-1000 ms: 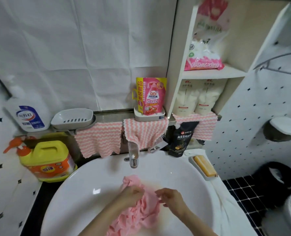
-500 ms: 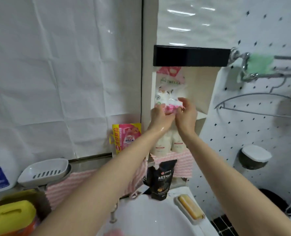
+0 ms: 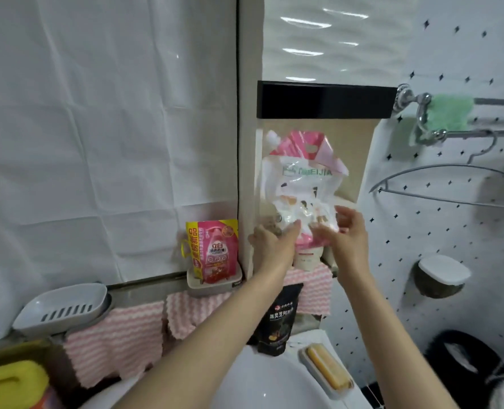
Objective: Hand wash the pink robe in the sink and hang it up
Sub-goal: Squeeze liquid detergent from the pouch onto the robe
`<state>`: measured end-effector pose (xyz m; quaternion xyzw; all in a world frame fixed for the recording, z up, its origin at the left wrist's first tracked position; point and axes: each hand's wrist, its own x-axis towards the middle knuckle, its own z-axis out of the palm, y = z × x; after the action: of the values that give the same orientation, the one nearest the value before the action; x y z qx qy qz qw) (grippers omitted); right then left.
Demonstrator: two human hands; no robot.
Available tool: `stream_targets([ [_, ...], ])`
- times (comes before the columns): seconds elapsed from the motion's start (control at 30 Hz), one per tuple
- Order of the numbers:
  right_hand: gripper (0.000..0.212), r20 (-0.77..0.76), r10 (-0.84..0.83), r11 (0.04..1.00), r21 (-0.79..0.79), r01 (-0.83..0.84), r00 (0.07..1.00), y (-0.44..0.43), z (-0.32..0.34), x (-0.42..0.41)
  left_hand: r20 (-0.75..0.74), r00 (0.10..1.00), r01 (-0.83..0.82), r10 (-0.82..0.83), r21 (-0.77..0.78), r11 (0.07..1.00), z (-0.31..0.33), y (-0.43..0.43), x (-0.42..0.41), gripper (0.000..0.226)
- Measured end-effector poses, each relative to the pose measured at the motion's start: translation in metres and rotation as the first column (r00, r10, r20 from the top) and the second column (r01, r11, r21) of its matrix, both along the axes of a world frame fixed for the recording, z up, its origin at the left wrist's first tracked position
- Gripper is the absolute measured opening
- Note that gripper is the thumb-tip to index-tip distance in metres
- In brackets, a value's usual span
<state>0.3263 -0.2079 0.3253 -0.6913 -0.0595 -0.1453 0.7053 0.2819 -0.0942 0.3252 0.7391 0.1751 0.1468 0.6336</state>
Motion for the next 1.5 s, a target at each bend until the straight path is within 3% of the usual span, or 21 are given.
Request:
stream_targets([
  [0.07, 0.059, -0.098, 0.131, 0.987, 0.102, -0.121, 0.987, -0.008, -0.03, -0.02, -0.114, 0.984, 0.126, -0.134, -0.078, 0.989, -0.022, 0.014, -0.017, 0.064],
  [0.2, 0.066, -0.311, 0.393, 0.911, 0.003, -0.413, 0.865, -0.019, -0.087, -0.047, -0.195, 0.948, 0.235, -0.251, -0.102, 0.967, -0.083, 0.029, -0.064, 0.022],
  [0.27, 0.088, -0.411, 0.488, 0.835, -0.036, -0.549, 0.77, -0.018, -0.112, -0.06, -0.209, 0.948, 0.226, -0.238, -0.082, 0.971, -0.113, 0.034, -0.084, 0.017],
  [0.33, 0.096, -0.511, 0.541, 0.743, -0.082, -0.664, 0.668, -0.011, -0.133, -0.073, -0.272, 0.936, 0.218, -0.224, -0.052, 0.975, -0.135, 0.041, -0.102, 0.026],
  [0.43, 0.057, -0.562, 0.54, 0.723, -0.071, -0.688, 0.626, 0.0, -0.149, -0.089, -0.372, 0.876, 0.332, -0.306, 0.005, 0.943, -0.154, 0.065, -0.121, 0.05],
  [0.5, 0.04, -0.574, 0.529, 0.731, -0.066, -0.679, 0.625, 0.004, -0.163, -0.097, -0.31, 0.912, 0.298, -0.267, 0.058, 0.953, -0.159, 0.093, -0.127, 0.067],
  [0.6, 0.054, -0.617, 0.527, 0.71, -0.059, -0.702, 0.585, 0.013, -0.189, -0.105, -0.151, 0.983, 0.13, -0.104, 0.17, 0.977, -0.14, 0.126, -0.135, 0.045],
  [0.7, 0.055, -0.68, 0.511, 0.694, -0.035, -0.719, 0.527, 0.021, -0.204, -0.114, -0.139, 0.986, 0.128, -0.098, 0.23, 0.965, -0.134, 0.142, -0.139, 0.024],
  [0.83, 0.053, -0.73, 0.525, 0.597, -0.05, -0.801, 0.436, 0.019, -0.218, -0.116, -0.209, 0.955, 0.239, -0.21, 0.125, 0.963, -0.146, 0.145, -0.152, 0.021],
  [0.97, 0.058, -0.799, 0.531, 0.498, 0.023, -0.867, 0.283, 0.007, -0.231, -0.116, -0.3, 0.868, 0.402, -0.396, -0.044, 0.915, -0.161, 0.129, -0.165, 0.02],
  [1.13, 0.06, -0.898, 0.416, 0.284, -0.02, -0.959, 0.142, -0.008, -0.256, -0.127, -0.444, 0.779, 0.41, -0.442, -0.172, 0.896, -0.212, 0.108, -0.185, 0.019],
  [1.2, 0.059, -0.935, 0.333, 0.162, -0.073, -0.984, 0.124, -0.013, -0.271, -0.128, -0.51, 0.74, 0.387, -0.439, -0.212, 0.897, -0.232, 0.097, -0.194, 0.026],
  [1.27, 0.08, -0.936, 0.321, 0.137, -0.103, -0.985, 0.142, -0.017, -0.276, -0.128, -0.523, 0.744, 0.343, -0.415, -0.233, 0.91, -0.24, 0.091, -0.199, 0.024],
  [1.33, 0.095, -0.879, 0.392, 0.25, -0.184, -0.951, 0.273, -0.016, -0.269, -0.124, -0.502, 0.767, 0.316, -0.399, -0.246, 0.916, -0.239, 0.09, -0.2, 0.02],
  [1.4, 0.093, -0.684, 0.525, 0.355, -0.365, -0.861, 0.507, -0.004, -0.253, -0.12, -0.488, 0.772, 0.335, -0.408, -0.232, 0.913, -0.237, 0.089, -0.199, 0.018],
  [1.43, 0.089, -0.601, 0.568, 0.305, -0.481, -0.822, 0.562, 0.007, -0.246, -0.12, -0.487, 0.767, 0.358, -0.417, -0.215, 0.909, -0.237, 0.088, -0.199, 0.018],
  [1.5, 0.07, -0.577, 0.628, 0.025, -0.656, -0.755, 0.523, 0.032, -0.24, -0.122, -0.472, 0.766, 0.389, -0.436, -0.199, 0.899, -0.236, 0.085, -0.199, 0.02],
])
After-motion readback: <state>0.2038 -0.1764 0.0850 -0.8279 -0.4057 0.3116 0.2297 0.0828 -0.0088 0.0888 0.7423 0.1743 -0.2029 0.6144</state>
